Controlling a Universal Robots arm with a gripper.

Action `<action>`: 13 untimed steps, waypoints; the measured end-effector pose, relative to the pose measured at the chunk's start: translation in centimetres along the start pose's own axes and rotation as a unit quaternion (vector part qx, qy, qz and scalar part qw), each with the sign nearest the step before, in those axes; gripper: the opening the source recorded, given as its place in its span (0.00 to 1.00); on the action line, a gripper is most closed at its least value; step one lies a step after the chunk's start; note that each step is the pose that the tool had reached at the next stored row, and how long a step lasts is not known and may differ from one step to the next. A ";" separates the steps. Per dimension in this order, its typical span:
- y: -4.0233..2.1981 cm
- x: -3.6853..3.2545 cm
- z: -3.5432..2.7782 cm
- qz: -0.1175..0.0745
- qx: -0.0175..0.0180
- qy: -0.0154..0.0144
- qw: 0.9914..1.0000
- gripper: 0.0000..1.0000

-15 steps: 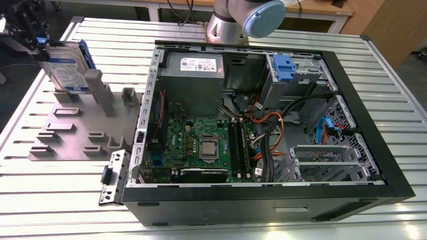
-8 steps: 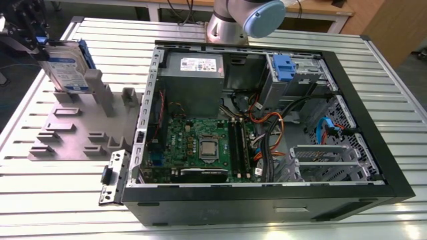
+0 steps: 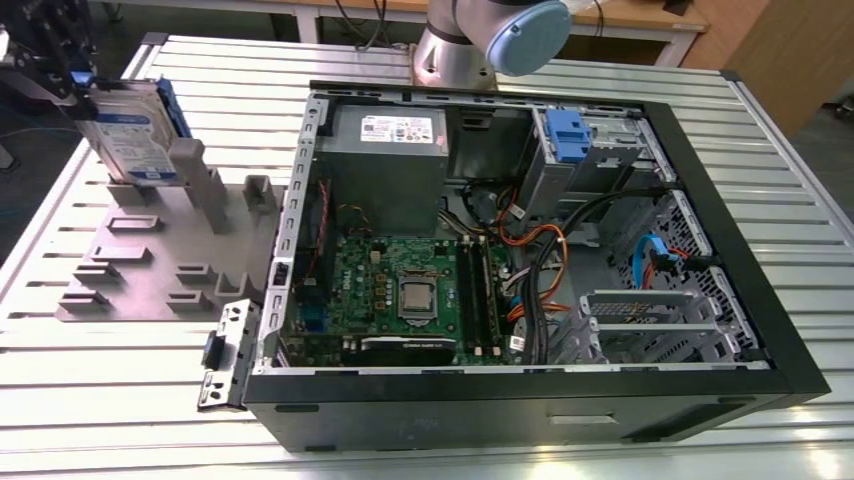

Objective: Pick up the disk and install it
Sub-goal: 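Pick up the disk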

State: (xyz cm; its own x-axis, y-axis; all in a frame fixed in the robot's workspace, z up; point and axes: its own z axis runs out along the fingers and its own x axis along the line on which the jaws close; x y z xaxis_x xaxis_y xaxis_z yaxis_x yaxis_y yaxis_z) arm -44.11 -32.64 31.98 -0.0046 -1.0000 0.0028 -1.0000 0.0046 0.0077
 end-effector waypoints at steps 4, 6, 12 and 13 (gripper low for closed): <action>0.00 0.00 -0.09 0.000 0.000 0.000 1.000 0.36; 0.00 0.00 -0.14 0.000 0.000 0.000 1.000 0.36; 0.00 0.00 -0.40 0.000 0.000 0.000 1.000 0.36; 0.00 0.00 -0.44 0.000 0.000 0.000 1.000 0.36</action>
State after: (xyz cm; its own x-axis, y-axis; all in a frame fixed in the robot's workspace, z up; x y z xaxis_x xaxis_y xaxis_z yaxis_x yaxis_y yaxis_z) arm -44.11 -32.63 32.42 -0.0046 -1.0000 0.0028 -1.0000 0.0047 0.0076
